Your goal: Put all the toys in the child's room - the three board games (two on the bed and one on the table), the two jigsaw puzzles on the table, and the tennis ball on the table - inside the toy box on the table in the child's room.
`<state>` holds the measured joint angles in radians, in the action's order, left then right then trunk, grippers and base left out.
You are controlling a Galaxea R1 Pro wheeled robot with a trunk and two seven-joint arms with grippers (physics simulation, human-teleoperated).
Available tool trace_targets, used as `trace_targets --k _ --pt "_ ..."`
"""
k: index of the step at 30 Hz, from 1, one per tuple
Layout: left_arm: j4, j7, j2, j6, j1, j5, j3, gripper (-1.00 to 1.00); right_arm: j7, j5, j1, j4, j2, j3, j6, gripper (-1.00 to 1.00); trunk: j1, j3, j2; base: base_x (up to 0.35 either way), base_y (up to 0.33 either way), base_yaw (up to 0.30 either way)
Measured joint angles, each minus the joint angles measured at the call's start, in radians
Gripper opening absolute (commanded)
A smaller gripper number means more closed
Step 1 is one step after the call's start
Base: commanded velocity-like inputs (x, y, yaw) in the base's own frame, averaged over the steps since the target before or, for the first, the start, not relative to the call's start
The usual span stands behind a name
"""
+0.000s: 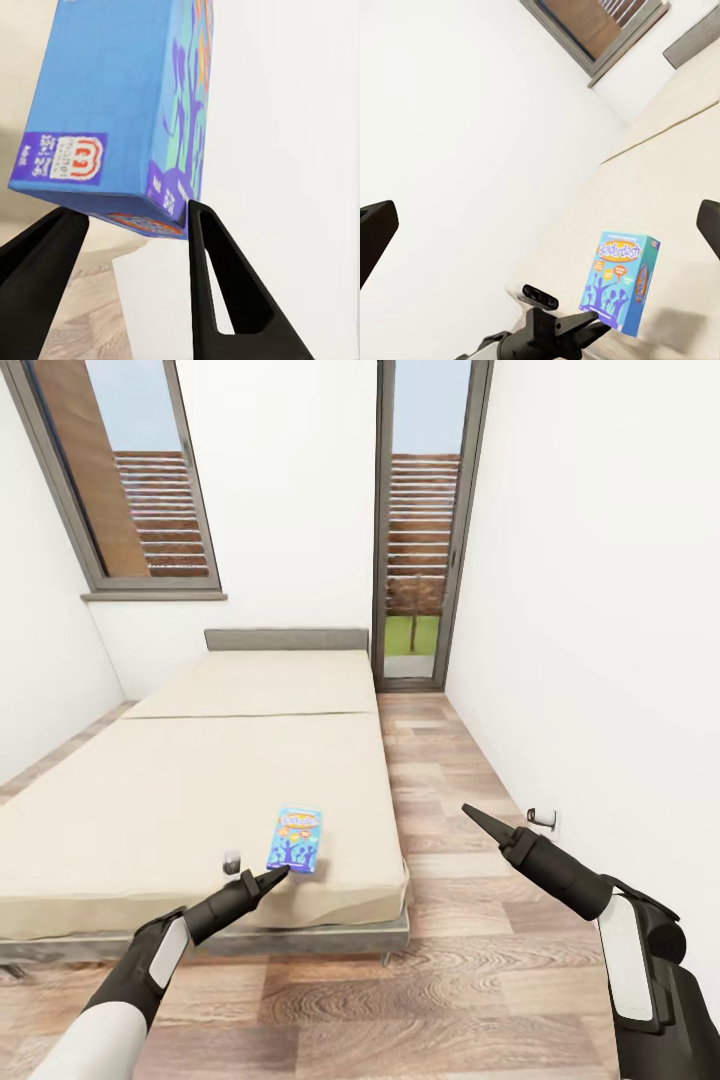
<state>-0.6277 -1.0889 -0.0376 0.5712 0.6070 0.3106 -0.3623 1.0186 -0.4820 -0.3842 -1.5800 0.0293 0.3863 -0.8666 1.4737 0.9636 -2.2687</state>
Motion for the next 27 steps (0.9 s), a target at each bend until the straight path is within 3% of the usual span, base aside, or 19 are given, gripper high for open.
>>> trace_targets --k 4,7,10,18,24,27 --pt "-0.065 -0.001 -0.007 0.093 0.001 0.001 0.007 -1.0 -0.001 0.0 0.0 0.0 0.0 0.0 0.0 1.0 -0.015 -0.013 0.028 0.0 0.0 0.0" --pt "-0.157 -0.001 -0.01 0.23 0.002 0.002 0.011 -1.0 -0.001 0.0 0.0 0.0 0.0 0.0 0.0 1.0 -0.027 -0.022 0.049 0.0 0.0 0.0" --pt "-0.215 -0.001 -0.013 0.299 0.001 0.002 0.013 -1.0 -0.001 0.0 0.0 0.0 0.001 0.0 0.0 1.0 -0.038 -0.031 0.07 0.0 0.0 0.0" --pt "-0.258 0.0 -0.049 0.376 0.0 -0.004 0.013 -1.0 -0.002 0.003 0.0 0.003 -0.001 0.0 0.0 1.0 -0.069 -0.056 0.126 0.0 0.0 0.0" --pt "-0.282 -0.008 -0.101 0.459 0.001 0.005 0.012 -1.0 0.0 0.003 0.0 0.003 -0.004 0.0 0.0 1.0 -0.092 -0.075 0.168 0.0 0.0 0.0" --pt "-0.303 -0.06 -0.129 0.471 0.001 0.008 0.023 -1.0 -0.001 0.003 0.0 0.003 -0.003 0.0 0.0 1.0 -0.104 -0.085 0.189 0.0 0.0 0.0"
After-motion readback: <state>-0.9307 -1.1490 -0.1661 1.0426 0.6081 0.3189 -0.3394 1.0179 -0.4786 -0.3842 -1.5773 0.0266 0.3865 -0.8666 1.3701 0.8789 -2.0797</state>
